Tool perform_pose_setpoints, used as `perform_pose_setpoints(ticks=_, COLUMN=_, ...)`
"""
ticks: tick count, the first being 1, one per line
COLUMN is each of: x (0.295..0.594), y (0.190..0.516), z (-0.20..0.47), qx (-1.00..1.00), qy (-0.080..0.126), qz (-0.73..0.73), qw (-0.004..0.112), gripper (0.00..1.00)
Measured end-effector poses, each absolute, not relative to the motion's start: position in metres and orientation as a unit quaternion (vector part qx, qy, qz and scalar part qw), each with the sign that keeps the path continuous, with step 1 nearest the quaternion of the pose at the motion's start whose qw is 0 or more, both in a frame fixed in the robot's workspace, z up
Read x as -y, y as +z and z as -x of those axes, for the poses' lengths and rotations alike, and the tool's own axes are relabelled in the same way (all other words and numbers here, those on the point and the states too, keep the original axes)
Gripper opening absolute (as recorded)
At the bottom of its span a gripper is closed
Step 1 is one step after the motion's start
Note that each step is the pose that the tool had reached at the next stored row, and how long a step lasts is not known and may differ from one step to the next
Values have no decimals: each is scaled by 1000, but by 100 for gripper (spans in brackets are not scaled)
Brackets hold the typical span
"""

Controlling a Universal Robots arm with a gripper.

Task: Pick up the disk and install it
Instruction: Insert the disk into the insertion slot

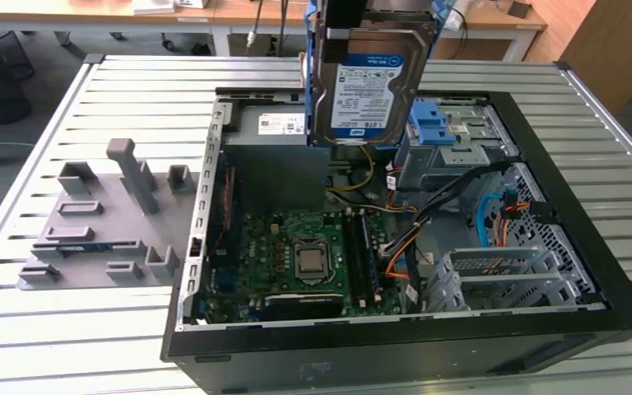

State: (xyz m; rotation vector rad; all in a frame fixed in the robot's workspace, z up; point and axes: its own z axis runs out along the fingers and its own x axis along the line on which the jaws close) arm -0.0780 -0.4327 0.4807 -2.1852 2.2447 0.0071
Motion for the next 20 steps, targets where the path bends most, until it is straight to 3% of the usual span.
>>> perform_pose_setpoints(ticks=13, x=435, y=481, z=76, qx=-717, qy=2, qz=698, qw=4, gripper=36)
perform_pose_setpoints(ticks=20, x=452, y=480, z=76, qx=-717, qy=3, qz=697, qw=5, gripper=36)
